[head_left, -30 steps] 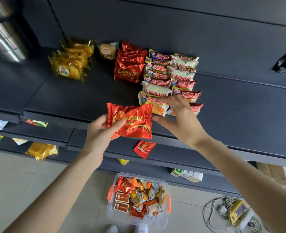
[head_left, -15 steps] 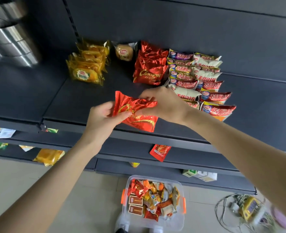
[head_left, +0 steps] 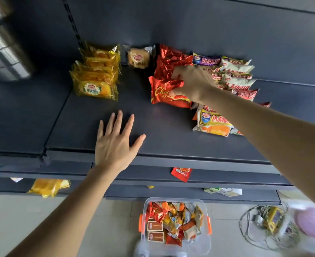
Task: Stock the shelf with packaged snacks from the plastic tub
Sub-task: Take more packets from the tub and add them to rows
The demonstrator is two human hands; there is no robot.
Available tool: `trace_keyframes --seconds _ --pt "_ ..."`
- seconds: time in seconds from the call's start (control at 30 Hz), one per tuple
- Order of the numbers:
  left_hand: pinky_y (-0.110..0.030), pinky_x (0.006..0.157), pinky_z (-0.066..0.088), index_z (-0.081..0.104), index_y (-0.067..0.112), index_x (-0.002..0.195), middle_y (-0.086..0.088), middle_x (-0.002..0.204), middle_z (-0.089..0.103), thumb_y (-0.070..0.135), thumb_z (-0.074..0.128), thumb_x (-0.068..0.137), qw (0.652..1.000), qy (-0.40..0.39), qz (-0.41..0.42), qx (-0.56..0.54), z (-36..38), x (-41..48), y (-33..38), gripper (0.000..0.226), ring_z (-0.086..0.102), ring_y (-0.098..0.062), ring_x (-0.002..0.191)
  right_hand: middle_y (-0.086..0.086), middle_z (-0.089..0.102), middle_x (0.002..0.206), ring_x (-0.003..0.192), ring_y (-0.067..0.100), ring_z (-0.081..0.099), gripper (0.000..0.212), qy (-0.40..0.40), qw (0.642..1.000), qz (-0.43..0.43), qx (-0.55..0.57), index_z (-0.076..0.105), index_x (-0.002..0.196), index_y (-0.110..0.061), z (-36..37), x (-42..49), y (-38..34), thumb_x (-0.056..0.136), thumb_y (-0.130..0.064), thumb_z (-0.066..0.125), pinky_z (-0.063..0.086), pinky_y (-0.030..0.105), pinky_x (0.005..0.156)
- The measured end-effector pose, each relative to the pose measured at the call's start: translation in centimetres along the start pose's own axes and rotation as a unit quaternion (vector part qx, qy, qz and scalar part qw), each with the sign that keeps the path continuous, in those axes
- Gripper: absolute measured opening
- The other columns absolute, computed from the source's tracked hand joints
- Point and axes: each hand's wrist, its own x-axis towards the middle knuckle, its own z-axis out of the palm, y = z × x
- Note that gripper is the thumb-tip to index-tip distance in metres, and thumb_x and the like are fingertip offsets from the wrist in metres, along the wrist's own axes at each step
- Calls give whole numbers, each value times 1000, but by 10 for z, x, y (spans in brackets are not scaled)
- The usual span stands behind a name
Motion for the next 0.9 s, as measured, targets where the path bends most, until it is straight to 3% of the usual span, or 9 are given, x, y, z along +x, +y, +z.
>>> trace_keyframes --seconds 0.13,0.3,0.7,0.9 --pt "-54 114 22 37 21 147 -16 152 34 65 19 90 1000 11 1 11 4 2 -1 74 31 -33 141 6 64 117 110 27 57 39 24 1000 -5 11 58 115 -21 7 3 0 80 -31 74 36 36 99" --pt "-54 114 22 40 20 146 -17 152 35 63 22 90 1000 23 -1 13 6 2 -1 73 33 -33 140 6 57 121 118 27 48 38 73 997 -10 0 63 113 -18 17 7 10 79 -29 75 31 38 103" --pt "-53 115 23 42 21 145 -15 151 37 60 24 90 999 47 -7 26 7 2 1 70 35 -32 139 6 61 116 117 28 47 37 97 995 -23 -21 60 108 -16 18 10 26 78 -30 75 30 40 102" --pt "-52 115 23 42 22 145 -15 151 37 58 24 90 998 55 -11 28 8 1 1 68 35 -32 139 7 56 124 123 30 42 39 92 996 -5 -18 59 111 -16 12 4 34 79 -31 74 29 41 104"
